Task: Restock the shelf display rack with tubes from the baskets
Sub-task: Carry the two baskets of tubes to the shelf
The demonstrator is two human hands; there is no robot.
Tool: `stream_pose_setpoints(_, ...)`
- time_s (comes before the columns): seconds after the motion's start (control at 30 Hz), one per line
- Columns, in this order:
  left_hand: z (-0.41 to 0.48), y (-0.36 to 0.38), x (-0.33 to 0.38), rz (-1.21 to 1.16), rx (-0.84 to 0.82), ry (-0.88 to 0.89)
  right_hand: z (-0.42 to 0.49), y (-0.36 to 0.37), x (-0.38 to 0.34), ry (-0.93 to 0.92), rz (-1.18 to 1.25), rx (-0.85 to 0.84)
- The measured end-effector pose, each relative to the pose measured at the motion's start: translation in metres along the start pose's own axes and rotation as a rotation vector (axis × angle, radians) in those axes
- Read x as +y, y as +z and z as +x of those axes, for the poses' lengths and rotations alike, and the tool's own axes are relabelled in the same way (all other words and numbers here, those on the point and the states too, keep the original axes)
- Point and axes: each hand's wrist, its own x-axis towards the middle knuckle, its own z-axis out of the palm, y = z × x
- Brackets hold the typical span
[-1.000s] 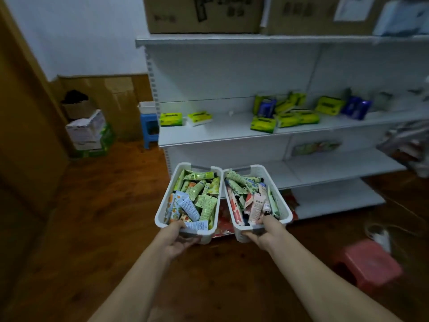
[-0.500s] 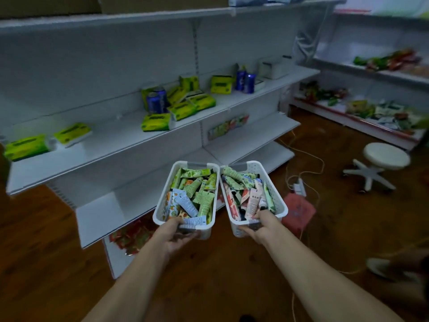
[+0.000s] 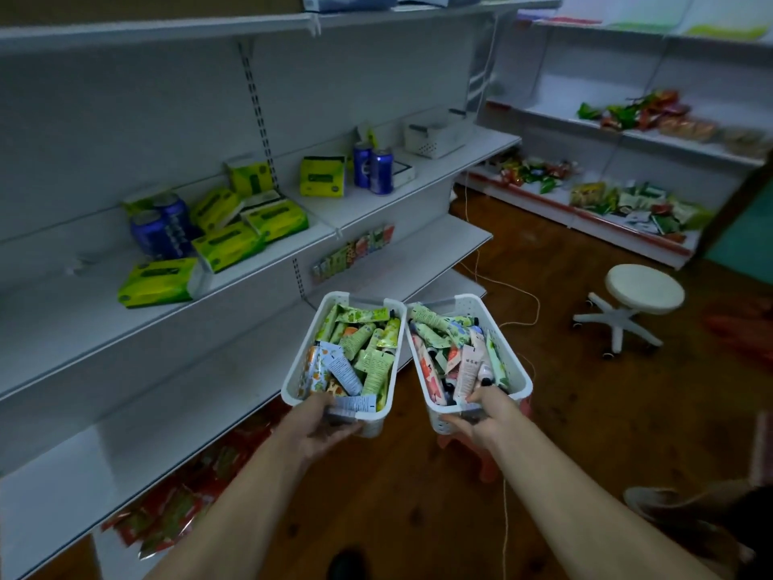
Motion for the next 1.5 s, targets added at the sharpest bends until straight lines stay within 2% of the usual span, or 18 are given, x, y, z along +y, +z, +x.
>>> stream_pose_setpoints(0.4, 0.136, 0.068, 0.098, 0.166, -0.040, -0.058, 0.098, 0.069, -0.077, -0.003, 0.103, 0.133)
stream_pose_setpoints(0.6, 0.182, 0.107, 0.108, 0.143, -0.044, -0.106, 0.145, 0.069, -0.121, 0.029, 0.070, 0.190)
stream_pose_setpoints(0.97, 0.225, 0.204, 0.118, 0.066, -0.014, -0.106, 0.229, 0.072, -0.220, 0.021, -0.001, 0.163)
stream_pose_setpoints(1.37, 0.316, 0.222, 0.176, 0.113, -0.042, -0.154, 0.309, 0.134, -0.261, 0.014, 0.067, 0.212)
stream_pose_setpoints(1.5, 0.338, 0.232, 0.189, 0.138, -0.037, -0.175, 0.308, 0.150, -0.273, 0.019, 0.035, 0.240)
